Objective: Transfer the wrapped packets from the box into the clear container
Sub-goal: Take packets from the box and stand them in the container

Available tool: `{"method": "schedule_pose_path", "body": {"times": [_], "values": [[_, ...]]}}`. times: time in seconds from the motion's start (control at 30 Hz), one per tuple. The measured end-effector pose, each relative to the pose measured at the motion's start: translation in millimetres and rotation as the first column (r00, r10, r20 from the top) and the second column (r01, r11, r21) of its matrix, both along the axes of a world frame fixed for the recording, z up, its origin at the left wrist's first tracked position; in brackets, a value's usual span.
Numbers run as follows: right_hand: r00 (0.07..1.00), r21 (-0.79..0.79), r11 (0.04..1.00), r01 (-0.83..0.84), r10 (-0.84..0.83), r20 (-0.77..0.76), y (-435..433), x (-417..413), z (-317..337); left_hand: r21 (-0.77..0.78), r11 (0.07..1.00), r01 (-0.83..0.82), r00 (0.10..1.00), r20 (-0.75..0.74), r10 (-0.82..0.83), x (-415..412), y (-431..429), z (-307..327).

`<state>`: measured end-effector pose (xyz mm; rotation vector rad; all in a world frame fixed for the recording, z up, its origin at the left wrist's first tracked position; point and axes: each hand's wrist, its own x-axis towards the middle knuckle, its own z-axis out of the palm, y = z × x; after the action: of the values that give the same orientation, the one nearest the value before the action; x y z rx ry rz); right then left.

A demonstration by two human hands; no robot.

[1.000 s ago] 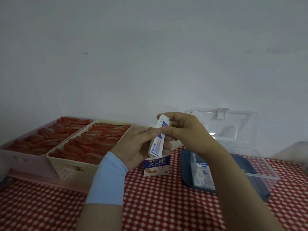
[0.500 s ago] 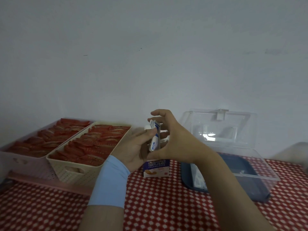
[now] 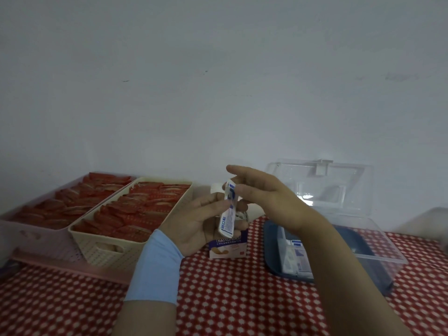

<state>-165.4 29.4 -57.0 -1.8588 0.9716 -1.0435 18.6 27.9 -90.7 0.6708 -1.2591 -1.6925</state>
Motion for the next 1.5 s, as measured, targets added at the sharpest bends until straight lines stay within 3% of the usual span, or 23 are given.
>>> {"method": "schedule_pose_path", "body": {"times": [0.1,0.4,0.5,0.57,0.63,0.7,0.8,0.87,1.1,1.3,1.33,1.4,1.5], "values": [[0.996,-0.043,0.996,0.074,-0.076,-0.048,-3.5,-1.9,-2.4,0.002,1.000,0.021,1.000,0.020,-0.021,-1.2,0.6,-0.7],[0.997,0.014,1.000,-0.009,0.010,-0.075,-3.9,-9.5,-4.9,0.043,0.999,0.017,0.999,0.035,-0.018,-6.4,1.1,-1.3],[0.995,0.035,0.998,0.048,-0.044,-0.091,-3.1,-11.9,-5.1,0.051,0.999,-0.010,0.991,0.137,0.003,-9.7,-0.5,0.6],[0.984,0.008,0.993,0.117,-0.115,-0.136,-2.8,-14.7,-4.9,-0.072,0.994,-0.084,0.927,0.360,0.104,-10.2,-3.9,5.2],[0.959,-0.038,0.976,0.213,-0.216,-0.181,-2.9,-18.9,-4.9,-0.246,0.959,-0.137,0.786,0.563,0.257,-13.3,-5.9,13.0],[0.945,-0.056,0.960,0.275,-0.280,-0.167,-0.4,-23.4,-4.6,-0.349,0.924,-0.159,0.689,0.631,0.357,-22.2,-4.3,19.0],[0.939,-0.007,0.940,0.340,-0.340,-0.045,6.3,-32.2,-3.3,-0.434,0.881,-0.188,0.658,0.610,0.441,-41.1,3.4,22.4],[0.930,0.096,0.926,0.365,-0.368,0.018,12.5,-42.8,-0.7,-0.443,0.866,-0.231,0.690,0.553,0.467,-53.6,7.1,21.3],[0.965,0.292,0.923,0.251,-0.261,-0.004,35.4,-85.8,4.5,-0.486,0.831,-0.270,0.752,0.433,0.497,-93.8,17.5,15.5],[0.922,0.274,0.880,0.388,-0.372,-0.111,44.1,-117.4,4.7,-0.473,0.848,-0.240,0.780,0.426,0.458,-133.8,22.2,5.1],[0.906,0.280,0.861,0.423,-0.405,-0.125,43.4,-122.1,4.3,-0.493,0.844,-0.211,0.751,0.471,0.463,-139.2,19.3,2.9],[0.844,0.281,0.796,0.536,-0.498,-0.200,34.4,-136.4,-1.7,-0.569,0.819,-0.073,0.611,0.624,0.488,-147.9,12.2,-0.9],[0.700,0.191,0.719,0.668,-0.520,-0.490,21.8,-148.3,-12.8,-0.562,0.801,0.206,0.426,0.789,0.444,-155.9,9.3,-1.0]]}}
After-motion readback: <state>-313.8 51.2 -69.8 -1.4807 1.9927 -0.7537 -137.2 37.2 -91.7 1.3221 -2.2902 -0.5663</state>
